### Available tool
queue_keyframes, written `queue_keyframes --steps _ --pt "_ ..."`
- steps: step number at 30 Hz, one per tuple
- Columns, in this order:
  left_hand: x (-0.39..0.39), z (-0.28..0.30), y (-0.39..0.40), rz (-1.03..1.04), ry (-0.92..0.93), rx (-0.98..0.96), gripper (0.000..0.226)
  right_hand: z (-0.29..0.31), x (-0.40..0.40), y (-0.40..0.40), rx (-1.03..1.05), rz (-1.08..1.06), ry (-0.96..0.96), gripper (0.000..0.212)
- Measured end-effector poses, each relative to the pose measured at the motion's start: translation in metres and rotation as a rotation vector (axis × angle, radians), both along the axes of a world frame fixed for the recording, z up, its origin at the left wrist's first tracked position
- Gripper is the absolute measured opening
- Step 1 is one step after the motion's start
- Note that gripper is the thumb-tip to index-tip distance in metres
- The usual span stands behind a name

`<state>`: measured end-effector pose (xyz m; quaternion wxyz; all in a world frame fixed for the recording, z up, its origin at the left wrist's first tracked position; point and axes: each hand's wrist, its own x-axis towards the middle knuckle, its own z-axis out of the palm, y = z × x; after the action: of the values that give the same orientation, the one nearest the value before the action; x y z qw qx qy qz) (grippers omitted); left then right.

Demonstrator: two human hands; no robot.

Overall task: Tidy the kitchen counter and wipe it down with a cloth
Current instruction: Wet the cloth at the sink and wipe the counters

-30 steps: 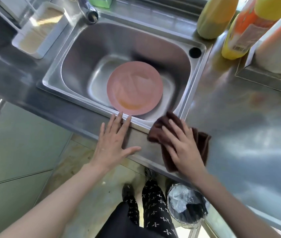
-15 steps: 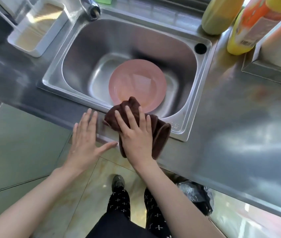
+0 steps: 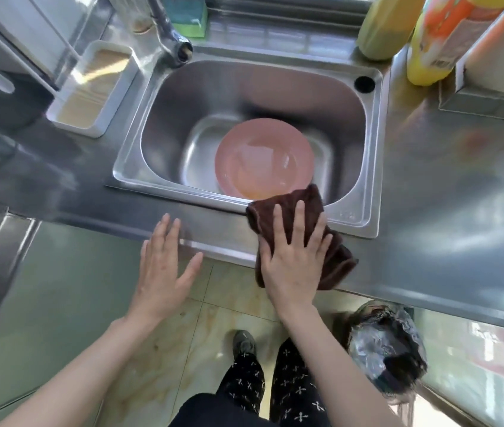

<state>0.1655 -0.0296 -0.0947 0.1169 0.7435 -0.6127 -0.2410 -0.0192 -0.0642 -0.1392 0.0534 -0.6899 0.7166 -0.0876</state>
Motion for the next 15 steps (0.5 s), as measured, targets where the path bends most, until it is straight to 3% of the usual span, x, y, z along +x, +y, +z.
queue_keyframes --steps 3,6,11,13,15 --pt "0.024 -0.002 0.010 0.027 -0.058 0.010 0.068 0.001 0.051 -0.012 -0.017 0.219 -0.015 0.056" --pt "0.050 -0.003 0.013 0.055 -0.146 0.051 0.071 -0.001 0.043 -0.016 0.000 0.315 0.024 0.057" --pt "0.077 -0.003 0.005 0.067 -0.272 0.197 0.072 0.002 -0.016 -0.009 0.078 -0.046 0.009 0.063" --pt "0.080 -0.002 0.003 0.050 -0.307 0.192 0.067 0.004 -0.009 -0.011 0.097 -0.180 -0.030 0.064" --pt "0.083 -0.001 0.002 0.043 -0.336 0.159 0.062 0.005 0.015 -0.012 0.066 -0.179 -0.030 0.061"
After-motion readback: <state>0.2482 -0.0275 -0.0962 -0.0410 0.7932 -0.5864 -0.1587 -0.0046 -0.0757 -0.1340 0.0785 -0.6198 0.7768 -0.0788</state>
